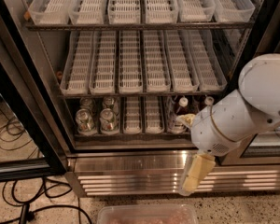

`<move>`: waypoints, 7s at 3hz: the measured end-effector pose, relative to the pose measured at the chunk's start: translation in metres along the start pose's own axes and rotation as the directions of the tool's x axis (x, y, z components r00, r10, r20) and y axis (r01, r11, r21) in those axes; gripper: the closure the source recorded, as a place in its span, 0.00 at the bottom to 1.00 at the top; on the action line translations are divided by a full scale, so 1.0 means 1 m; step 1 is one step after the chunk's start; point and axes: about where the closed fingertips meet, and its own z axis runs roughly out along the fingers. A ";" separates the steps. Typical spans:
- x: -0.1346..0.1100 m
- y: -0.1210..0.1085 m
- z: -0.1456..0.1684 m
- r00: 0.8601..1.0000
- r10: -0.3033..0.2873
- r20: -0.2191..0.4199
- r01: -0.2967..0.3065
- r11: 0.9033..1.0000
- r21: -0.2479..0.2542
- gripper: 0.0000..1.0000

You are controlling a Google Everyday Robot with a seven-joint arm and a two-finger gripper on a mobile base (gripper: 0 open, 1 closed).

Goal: Pick 7up can from bottom shelf of fridge

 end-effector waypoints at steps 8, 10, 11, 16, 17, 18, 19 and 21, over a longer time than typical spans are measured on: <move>-0.050 -0.022 0.250 0.951 -0.149 0.270 0.110 0.982 0.155 0.00; -0.042 0.006 0.316 0.962 -0.035 0.271 -0.016 0.983 0.184 0.00; -0.052 -0.011 0.312 0.955 -0.048 0.293 -0.029 0.967 0.252 0.00; -0.083 -0.055 0.318 0.848 -0.050 0.527 -0.247 0.843 0.478 0.00; -0.085 -0.070 0.311 0.790 -0.048 0.611 -0.351 0.781 0.516 0.00; -0.081 -0.082 0.309 0.721 -0.030 0.693 -0.458 0.730 0.508 0.00; -0.079 -0.088 0.308 0.664 -0.019 0.748 -0.537 0.684 0.493 0.00; -0.079 -0.088 0.307 0.649 -0.028 0.760 -0.569 0.646 0.509 0.00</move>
Offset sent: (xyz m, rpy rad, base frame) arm 0.0653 0.1080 -0.1331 0.2129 -0.1746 0.0535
